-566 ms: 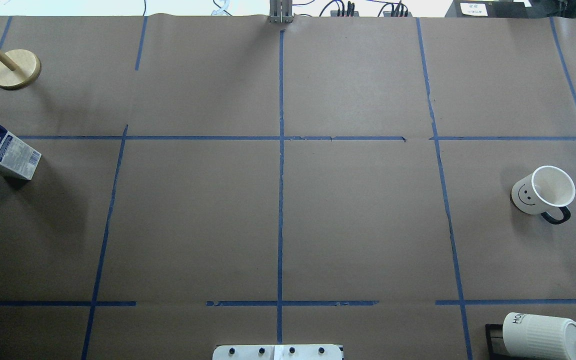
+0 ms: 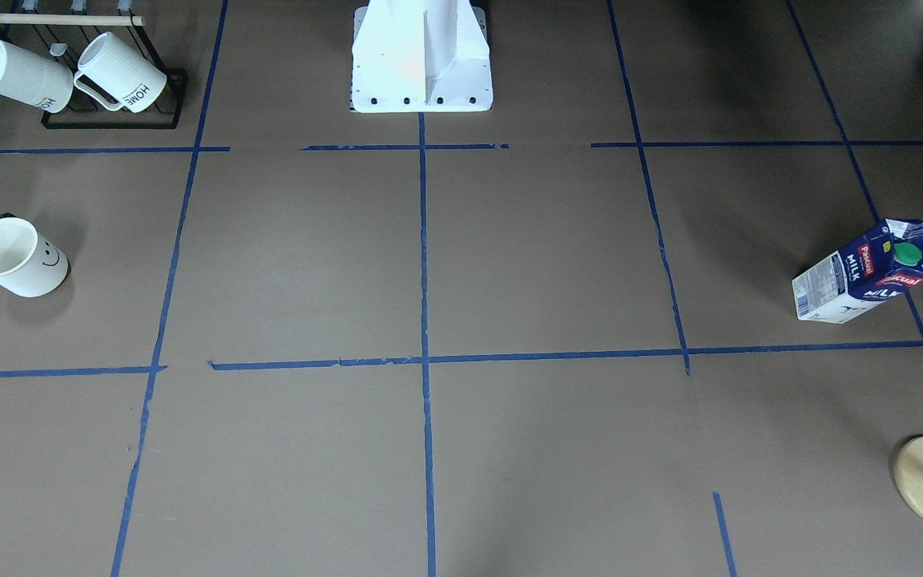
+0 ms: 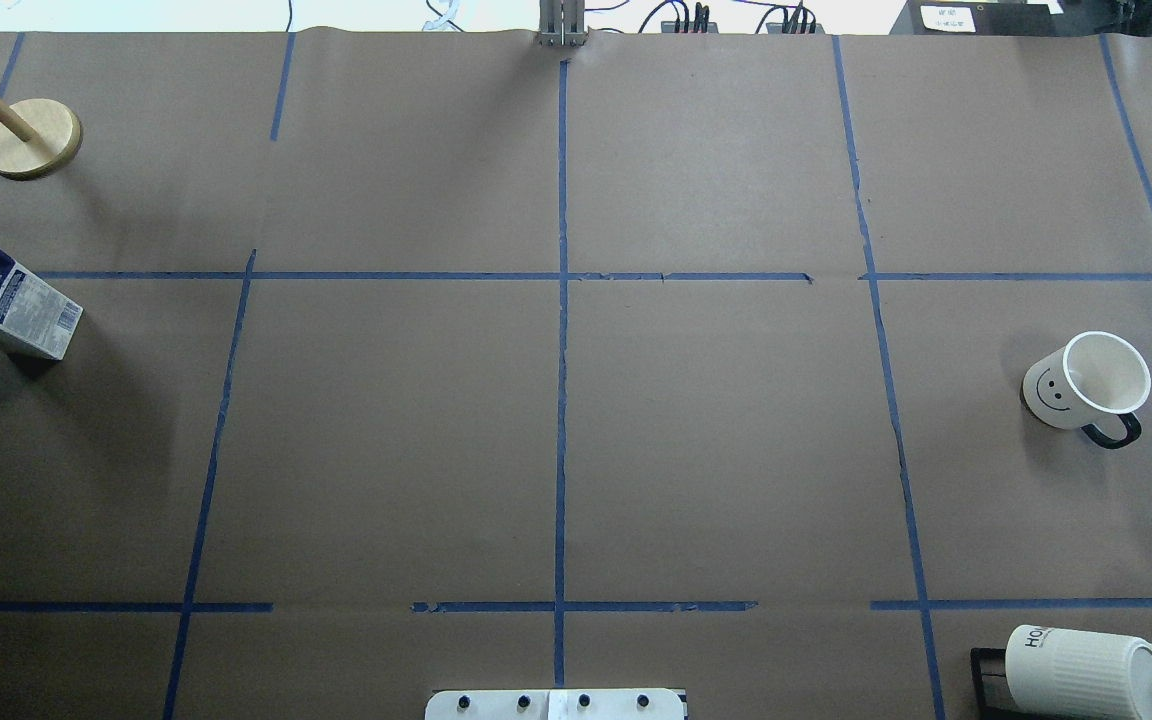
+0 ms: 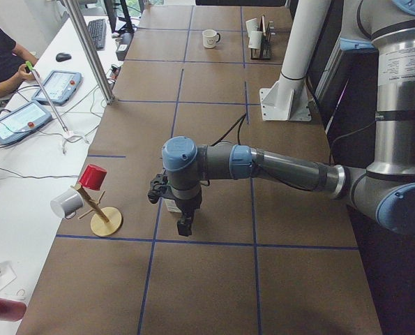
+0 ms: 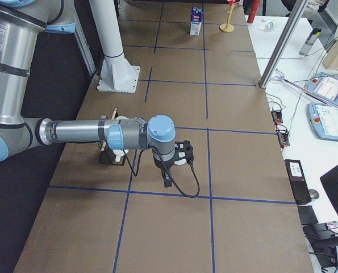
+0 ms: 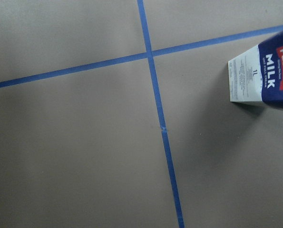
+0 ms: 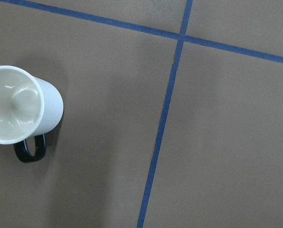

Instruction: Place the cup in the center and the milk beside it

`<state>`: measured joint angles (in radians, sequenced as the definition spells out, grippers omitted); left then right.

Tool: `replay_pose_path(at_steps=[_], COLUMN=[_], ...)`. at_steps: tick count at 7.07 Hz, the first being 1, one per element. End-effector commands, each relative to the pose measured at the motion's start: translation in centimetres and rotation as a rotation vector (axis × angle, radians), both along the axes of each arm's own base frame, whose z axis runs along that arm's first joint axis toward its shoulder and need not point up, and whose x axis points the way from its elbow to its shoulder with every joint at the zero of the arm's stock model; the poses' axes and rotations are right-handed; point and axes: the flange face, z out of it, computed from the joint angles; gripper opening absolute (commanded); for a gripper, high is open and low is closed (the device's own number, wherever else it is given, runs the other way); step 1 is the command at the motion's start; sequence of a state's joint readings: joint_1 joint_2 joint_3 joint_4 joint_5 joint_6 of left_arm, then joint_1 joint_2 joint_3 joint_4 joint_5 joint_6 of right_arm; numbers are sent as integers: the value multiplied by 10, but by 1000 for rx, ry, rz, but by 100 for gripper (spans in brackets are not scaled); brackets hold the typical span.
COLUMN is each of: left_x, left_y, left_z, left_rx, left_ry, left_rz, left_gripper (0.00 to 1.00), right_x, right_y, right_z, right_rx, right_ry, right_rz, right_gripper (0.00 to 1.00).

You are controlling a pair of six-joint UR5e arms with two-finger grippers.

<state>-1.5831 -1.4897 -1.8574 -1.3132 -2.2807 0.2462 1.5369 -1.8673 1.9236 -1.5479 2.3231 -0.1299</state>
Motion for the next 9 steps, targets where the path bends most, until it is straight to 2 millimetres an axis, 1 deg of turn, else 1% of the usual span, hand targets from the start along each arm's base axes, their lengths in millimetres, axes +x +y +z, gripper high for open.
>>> replay_pose_path(at_steps=[1,2,3,4,5,6,7,8,9], left_x=[1,0,0,1,1,1,1,1,1], left_y=[1,4,8,7,5,5,5,5,4], left_z=[-2,2,9,12,11,14,13,8,10], left_rx=[11,16,18,23,37,31,30,16,9], left_ry=[0,2,2,0,1,2,1,2,1], left_rz=[3,7,5,6,3,2,-1,-30,-36], left_gripper=[100,100,100,100,100,100,100,100,100], right_x=[-3,-8,-19,-30,-57,-77,-111,-148,-162], right_y=[-1,-3,-4,-6,-13,-18,-30,-44,-54], right_z=[1,-4,-5,-6,-13,-3,-3,-11,-11], right_rx=[5,27,27,-24,-44,-45,-51,-99,-89], right_ry=[-5,-28,-42,-44,-54,-81,-117,-149,-146], right_rz=[-12,-20,-45,-14,44,88,112,139,136], right_gripper=[100,100,100,99,98,96,96,96,96])
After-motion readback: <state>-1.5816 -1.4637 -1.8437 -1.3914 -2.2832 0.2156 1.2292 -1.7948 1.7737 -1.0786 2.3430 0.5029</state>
